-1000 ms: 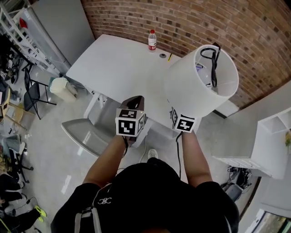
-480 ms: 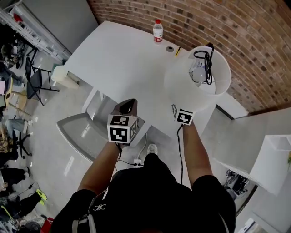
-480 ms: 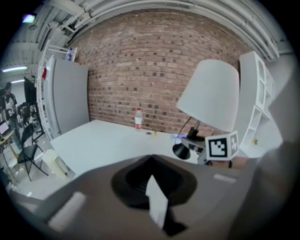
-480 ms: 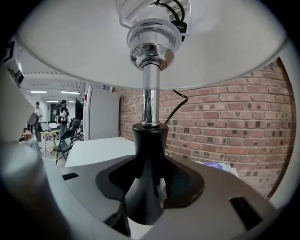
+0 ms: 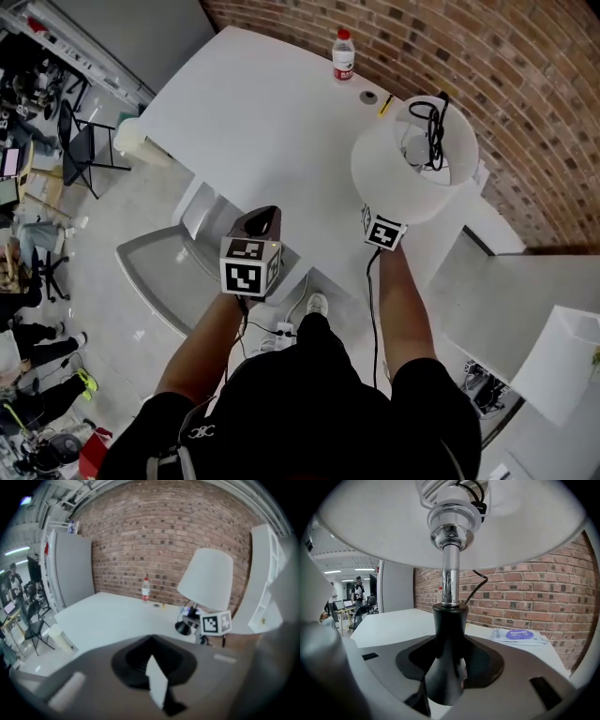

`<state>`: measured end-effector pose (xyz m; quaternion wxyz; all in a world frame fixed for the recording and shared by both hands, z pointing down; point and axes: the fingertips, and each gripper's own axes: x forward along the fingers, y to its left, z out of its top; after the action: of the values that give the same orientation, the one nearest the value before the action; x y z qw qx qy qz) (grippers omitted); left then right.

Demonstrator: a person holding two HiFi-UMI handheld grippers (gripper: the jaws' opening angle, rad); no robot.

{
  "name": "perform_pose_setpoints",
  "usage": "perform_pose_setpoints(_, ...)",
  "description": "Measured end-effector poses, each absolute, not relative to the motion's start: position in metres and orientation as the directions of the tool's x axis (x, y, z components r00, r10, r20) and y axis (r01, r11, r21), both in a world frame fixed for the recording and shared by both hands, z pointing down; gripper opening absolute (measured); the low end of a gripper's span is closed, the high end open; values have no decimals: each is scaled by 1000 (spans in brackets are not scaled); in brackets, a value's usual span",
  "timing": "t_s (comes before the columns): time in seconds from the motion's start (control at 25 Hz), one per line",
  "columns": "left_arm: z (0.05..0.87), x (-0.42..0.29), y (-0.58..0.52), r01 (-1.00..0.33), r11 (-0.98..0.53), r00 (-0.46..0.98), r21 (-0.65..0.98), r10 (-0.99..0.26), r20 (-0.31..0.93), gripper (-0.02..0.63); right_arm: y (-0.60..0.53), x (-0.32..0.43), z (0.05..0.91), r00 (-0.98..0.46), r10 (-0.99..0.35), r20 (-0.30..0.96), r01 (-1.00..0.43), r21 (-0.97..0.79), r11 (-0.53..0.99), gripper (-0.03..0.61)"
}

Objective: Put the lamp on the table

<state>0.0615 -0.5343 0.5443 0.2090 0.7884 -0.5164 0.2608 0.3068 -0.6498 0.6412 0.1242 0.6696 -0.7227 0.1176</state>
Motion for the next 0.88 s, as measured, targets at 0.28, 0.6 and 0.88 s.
perform_pose_setpoints(0.28, 552, 52, -534, -938, -342, 291, 49, -706, 646, 2, -656, 309, 658, -74, -937, 341, -997, -7, 77, 160)
perform_pose_setpoints(0.6, 560, 48, -528, -940, -339, 276, 39, -689, 671, 2, -654, 306, 668, -64, -943, 326, -997, 17, 73, 160)
perform_pose_setpoints(0.88, 561, 50, -519, -937, -348, 278, 31, -687, 671, 2, -651, 306, 669, -36, -957, 289, -999, 26, 46, 164)
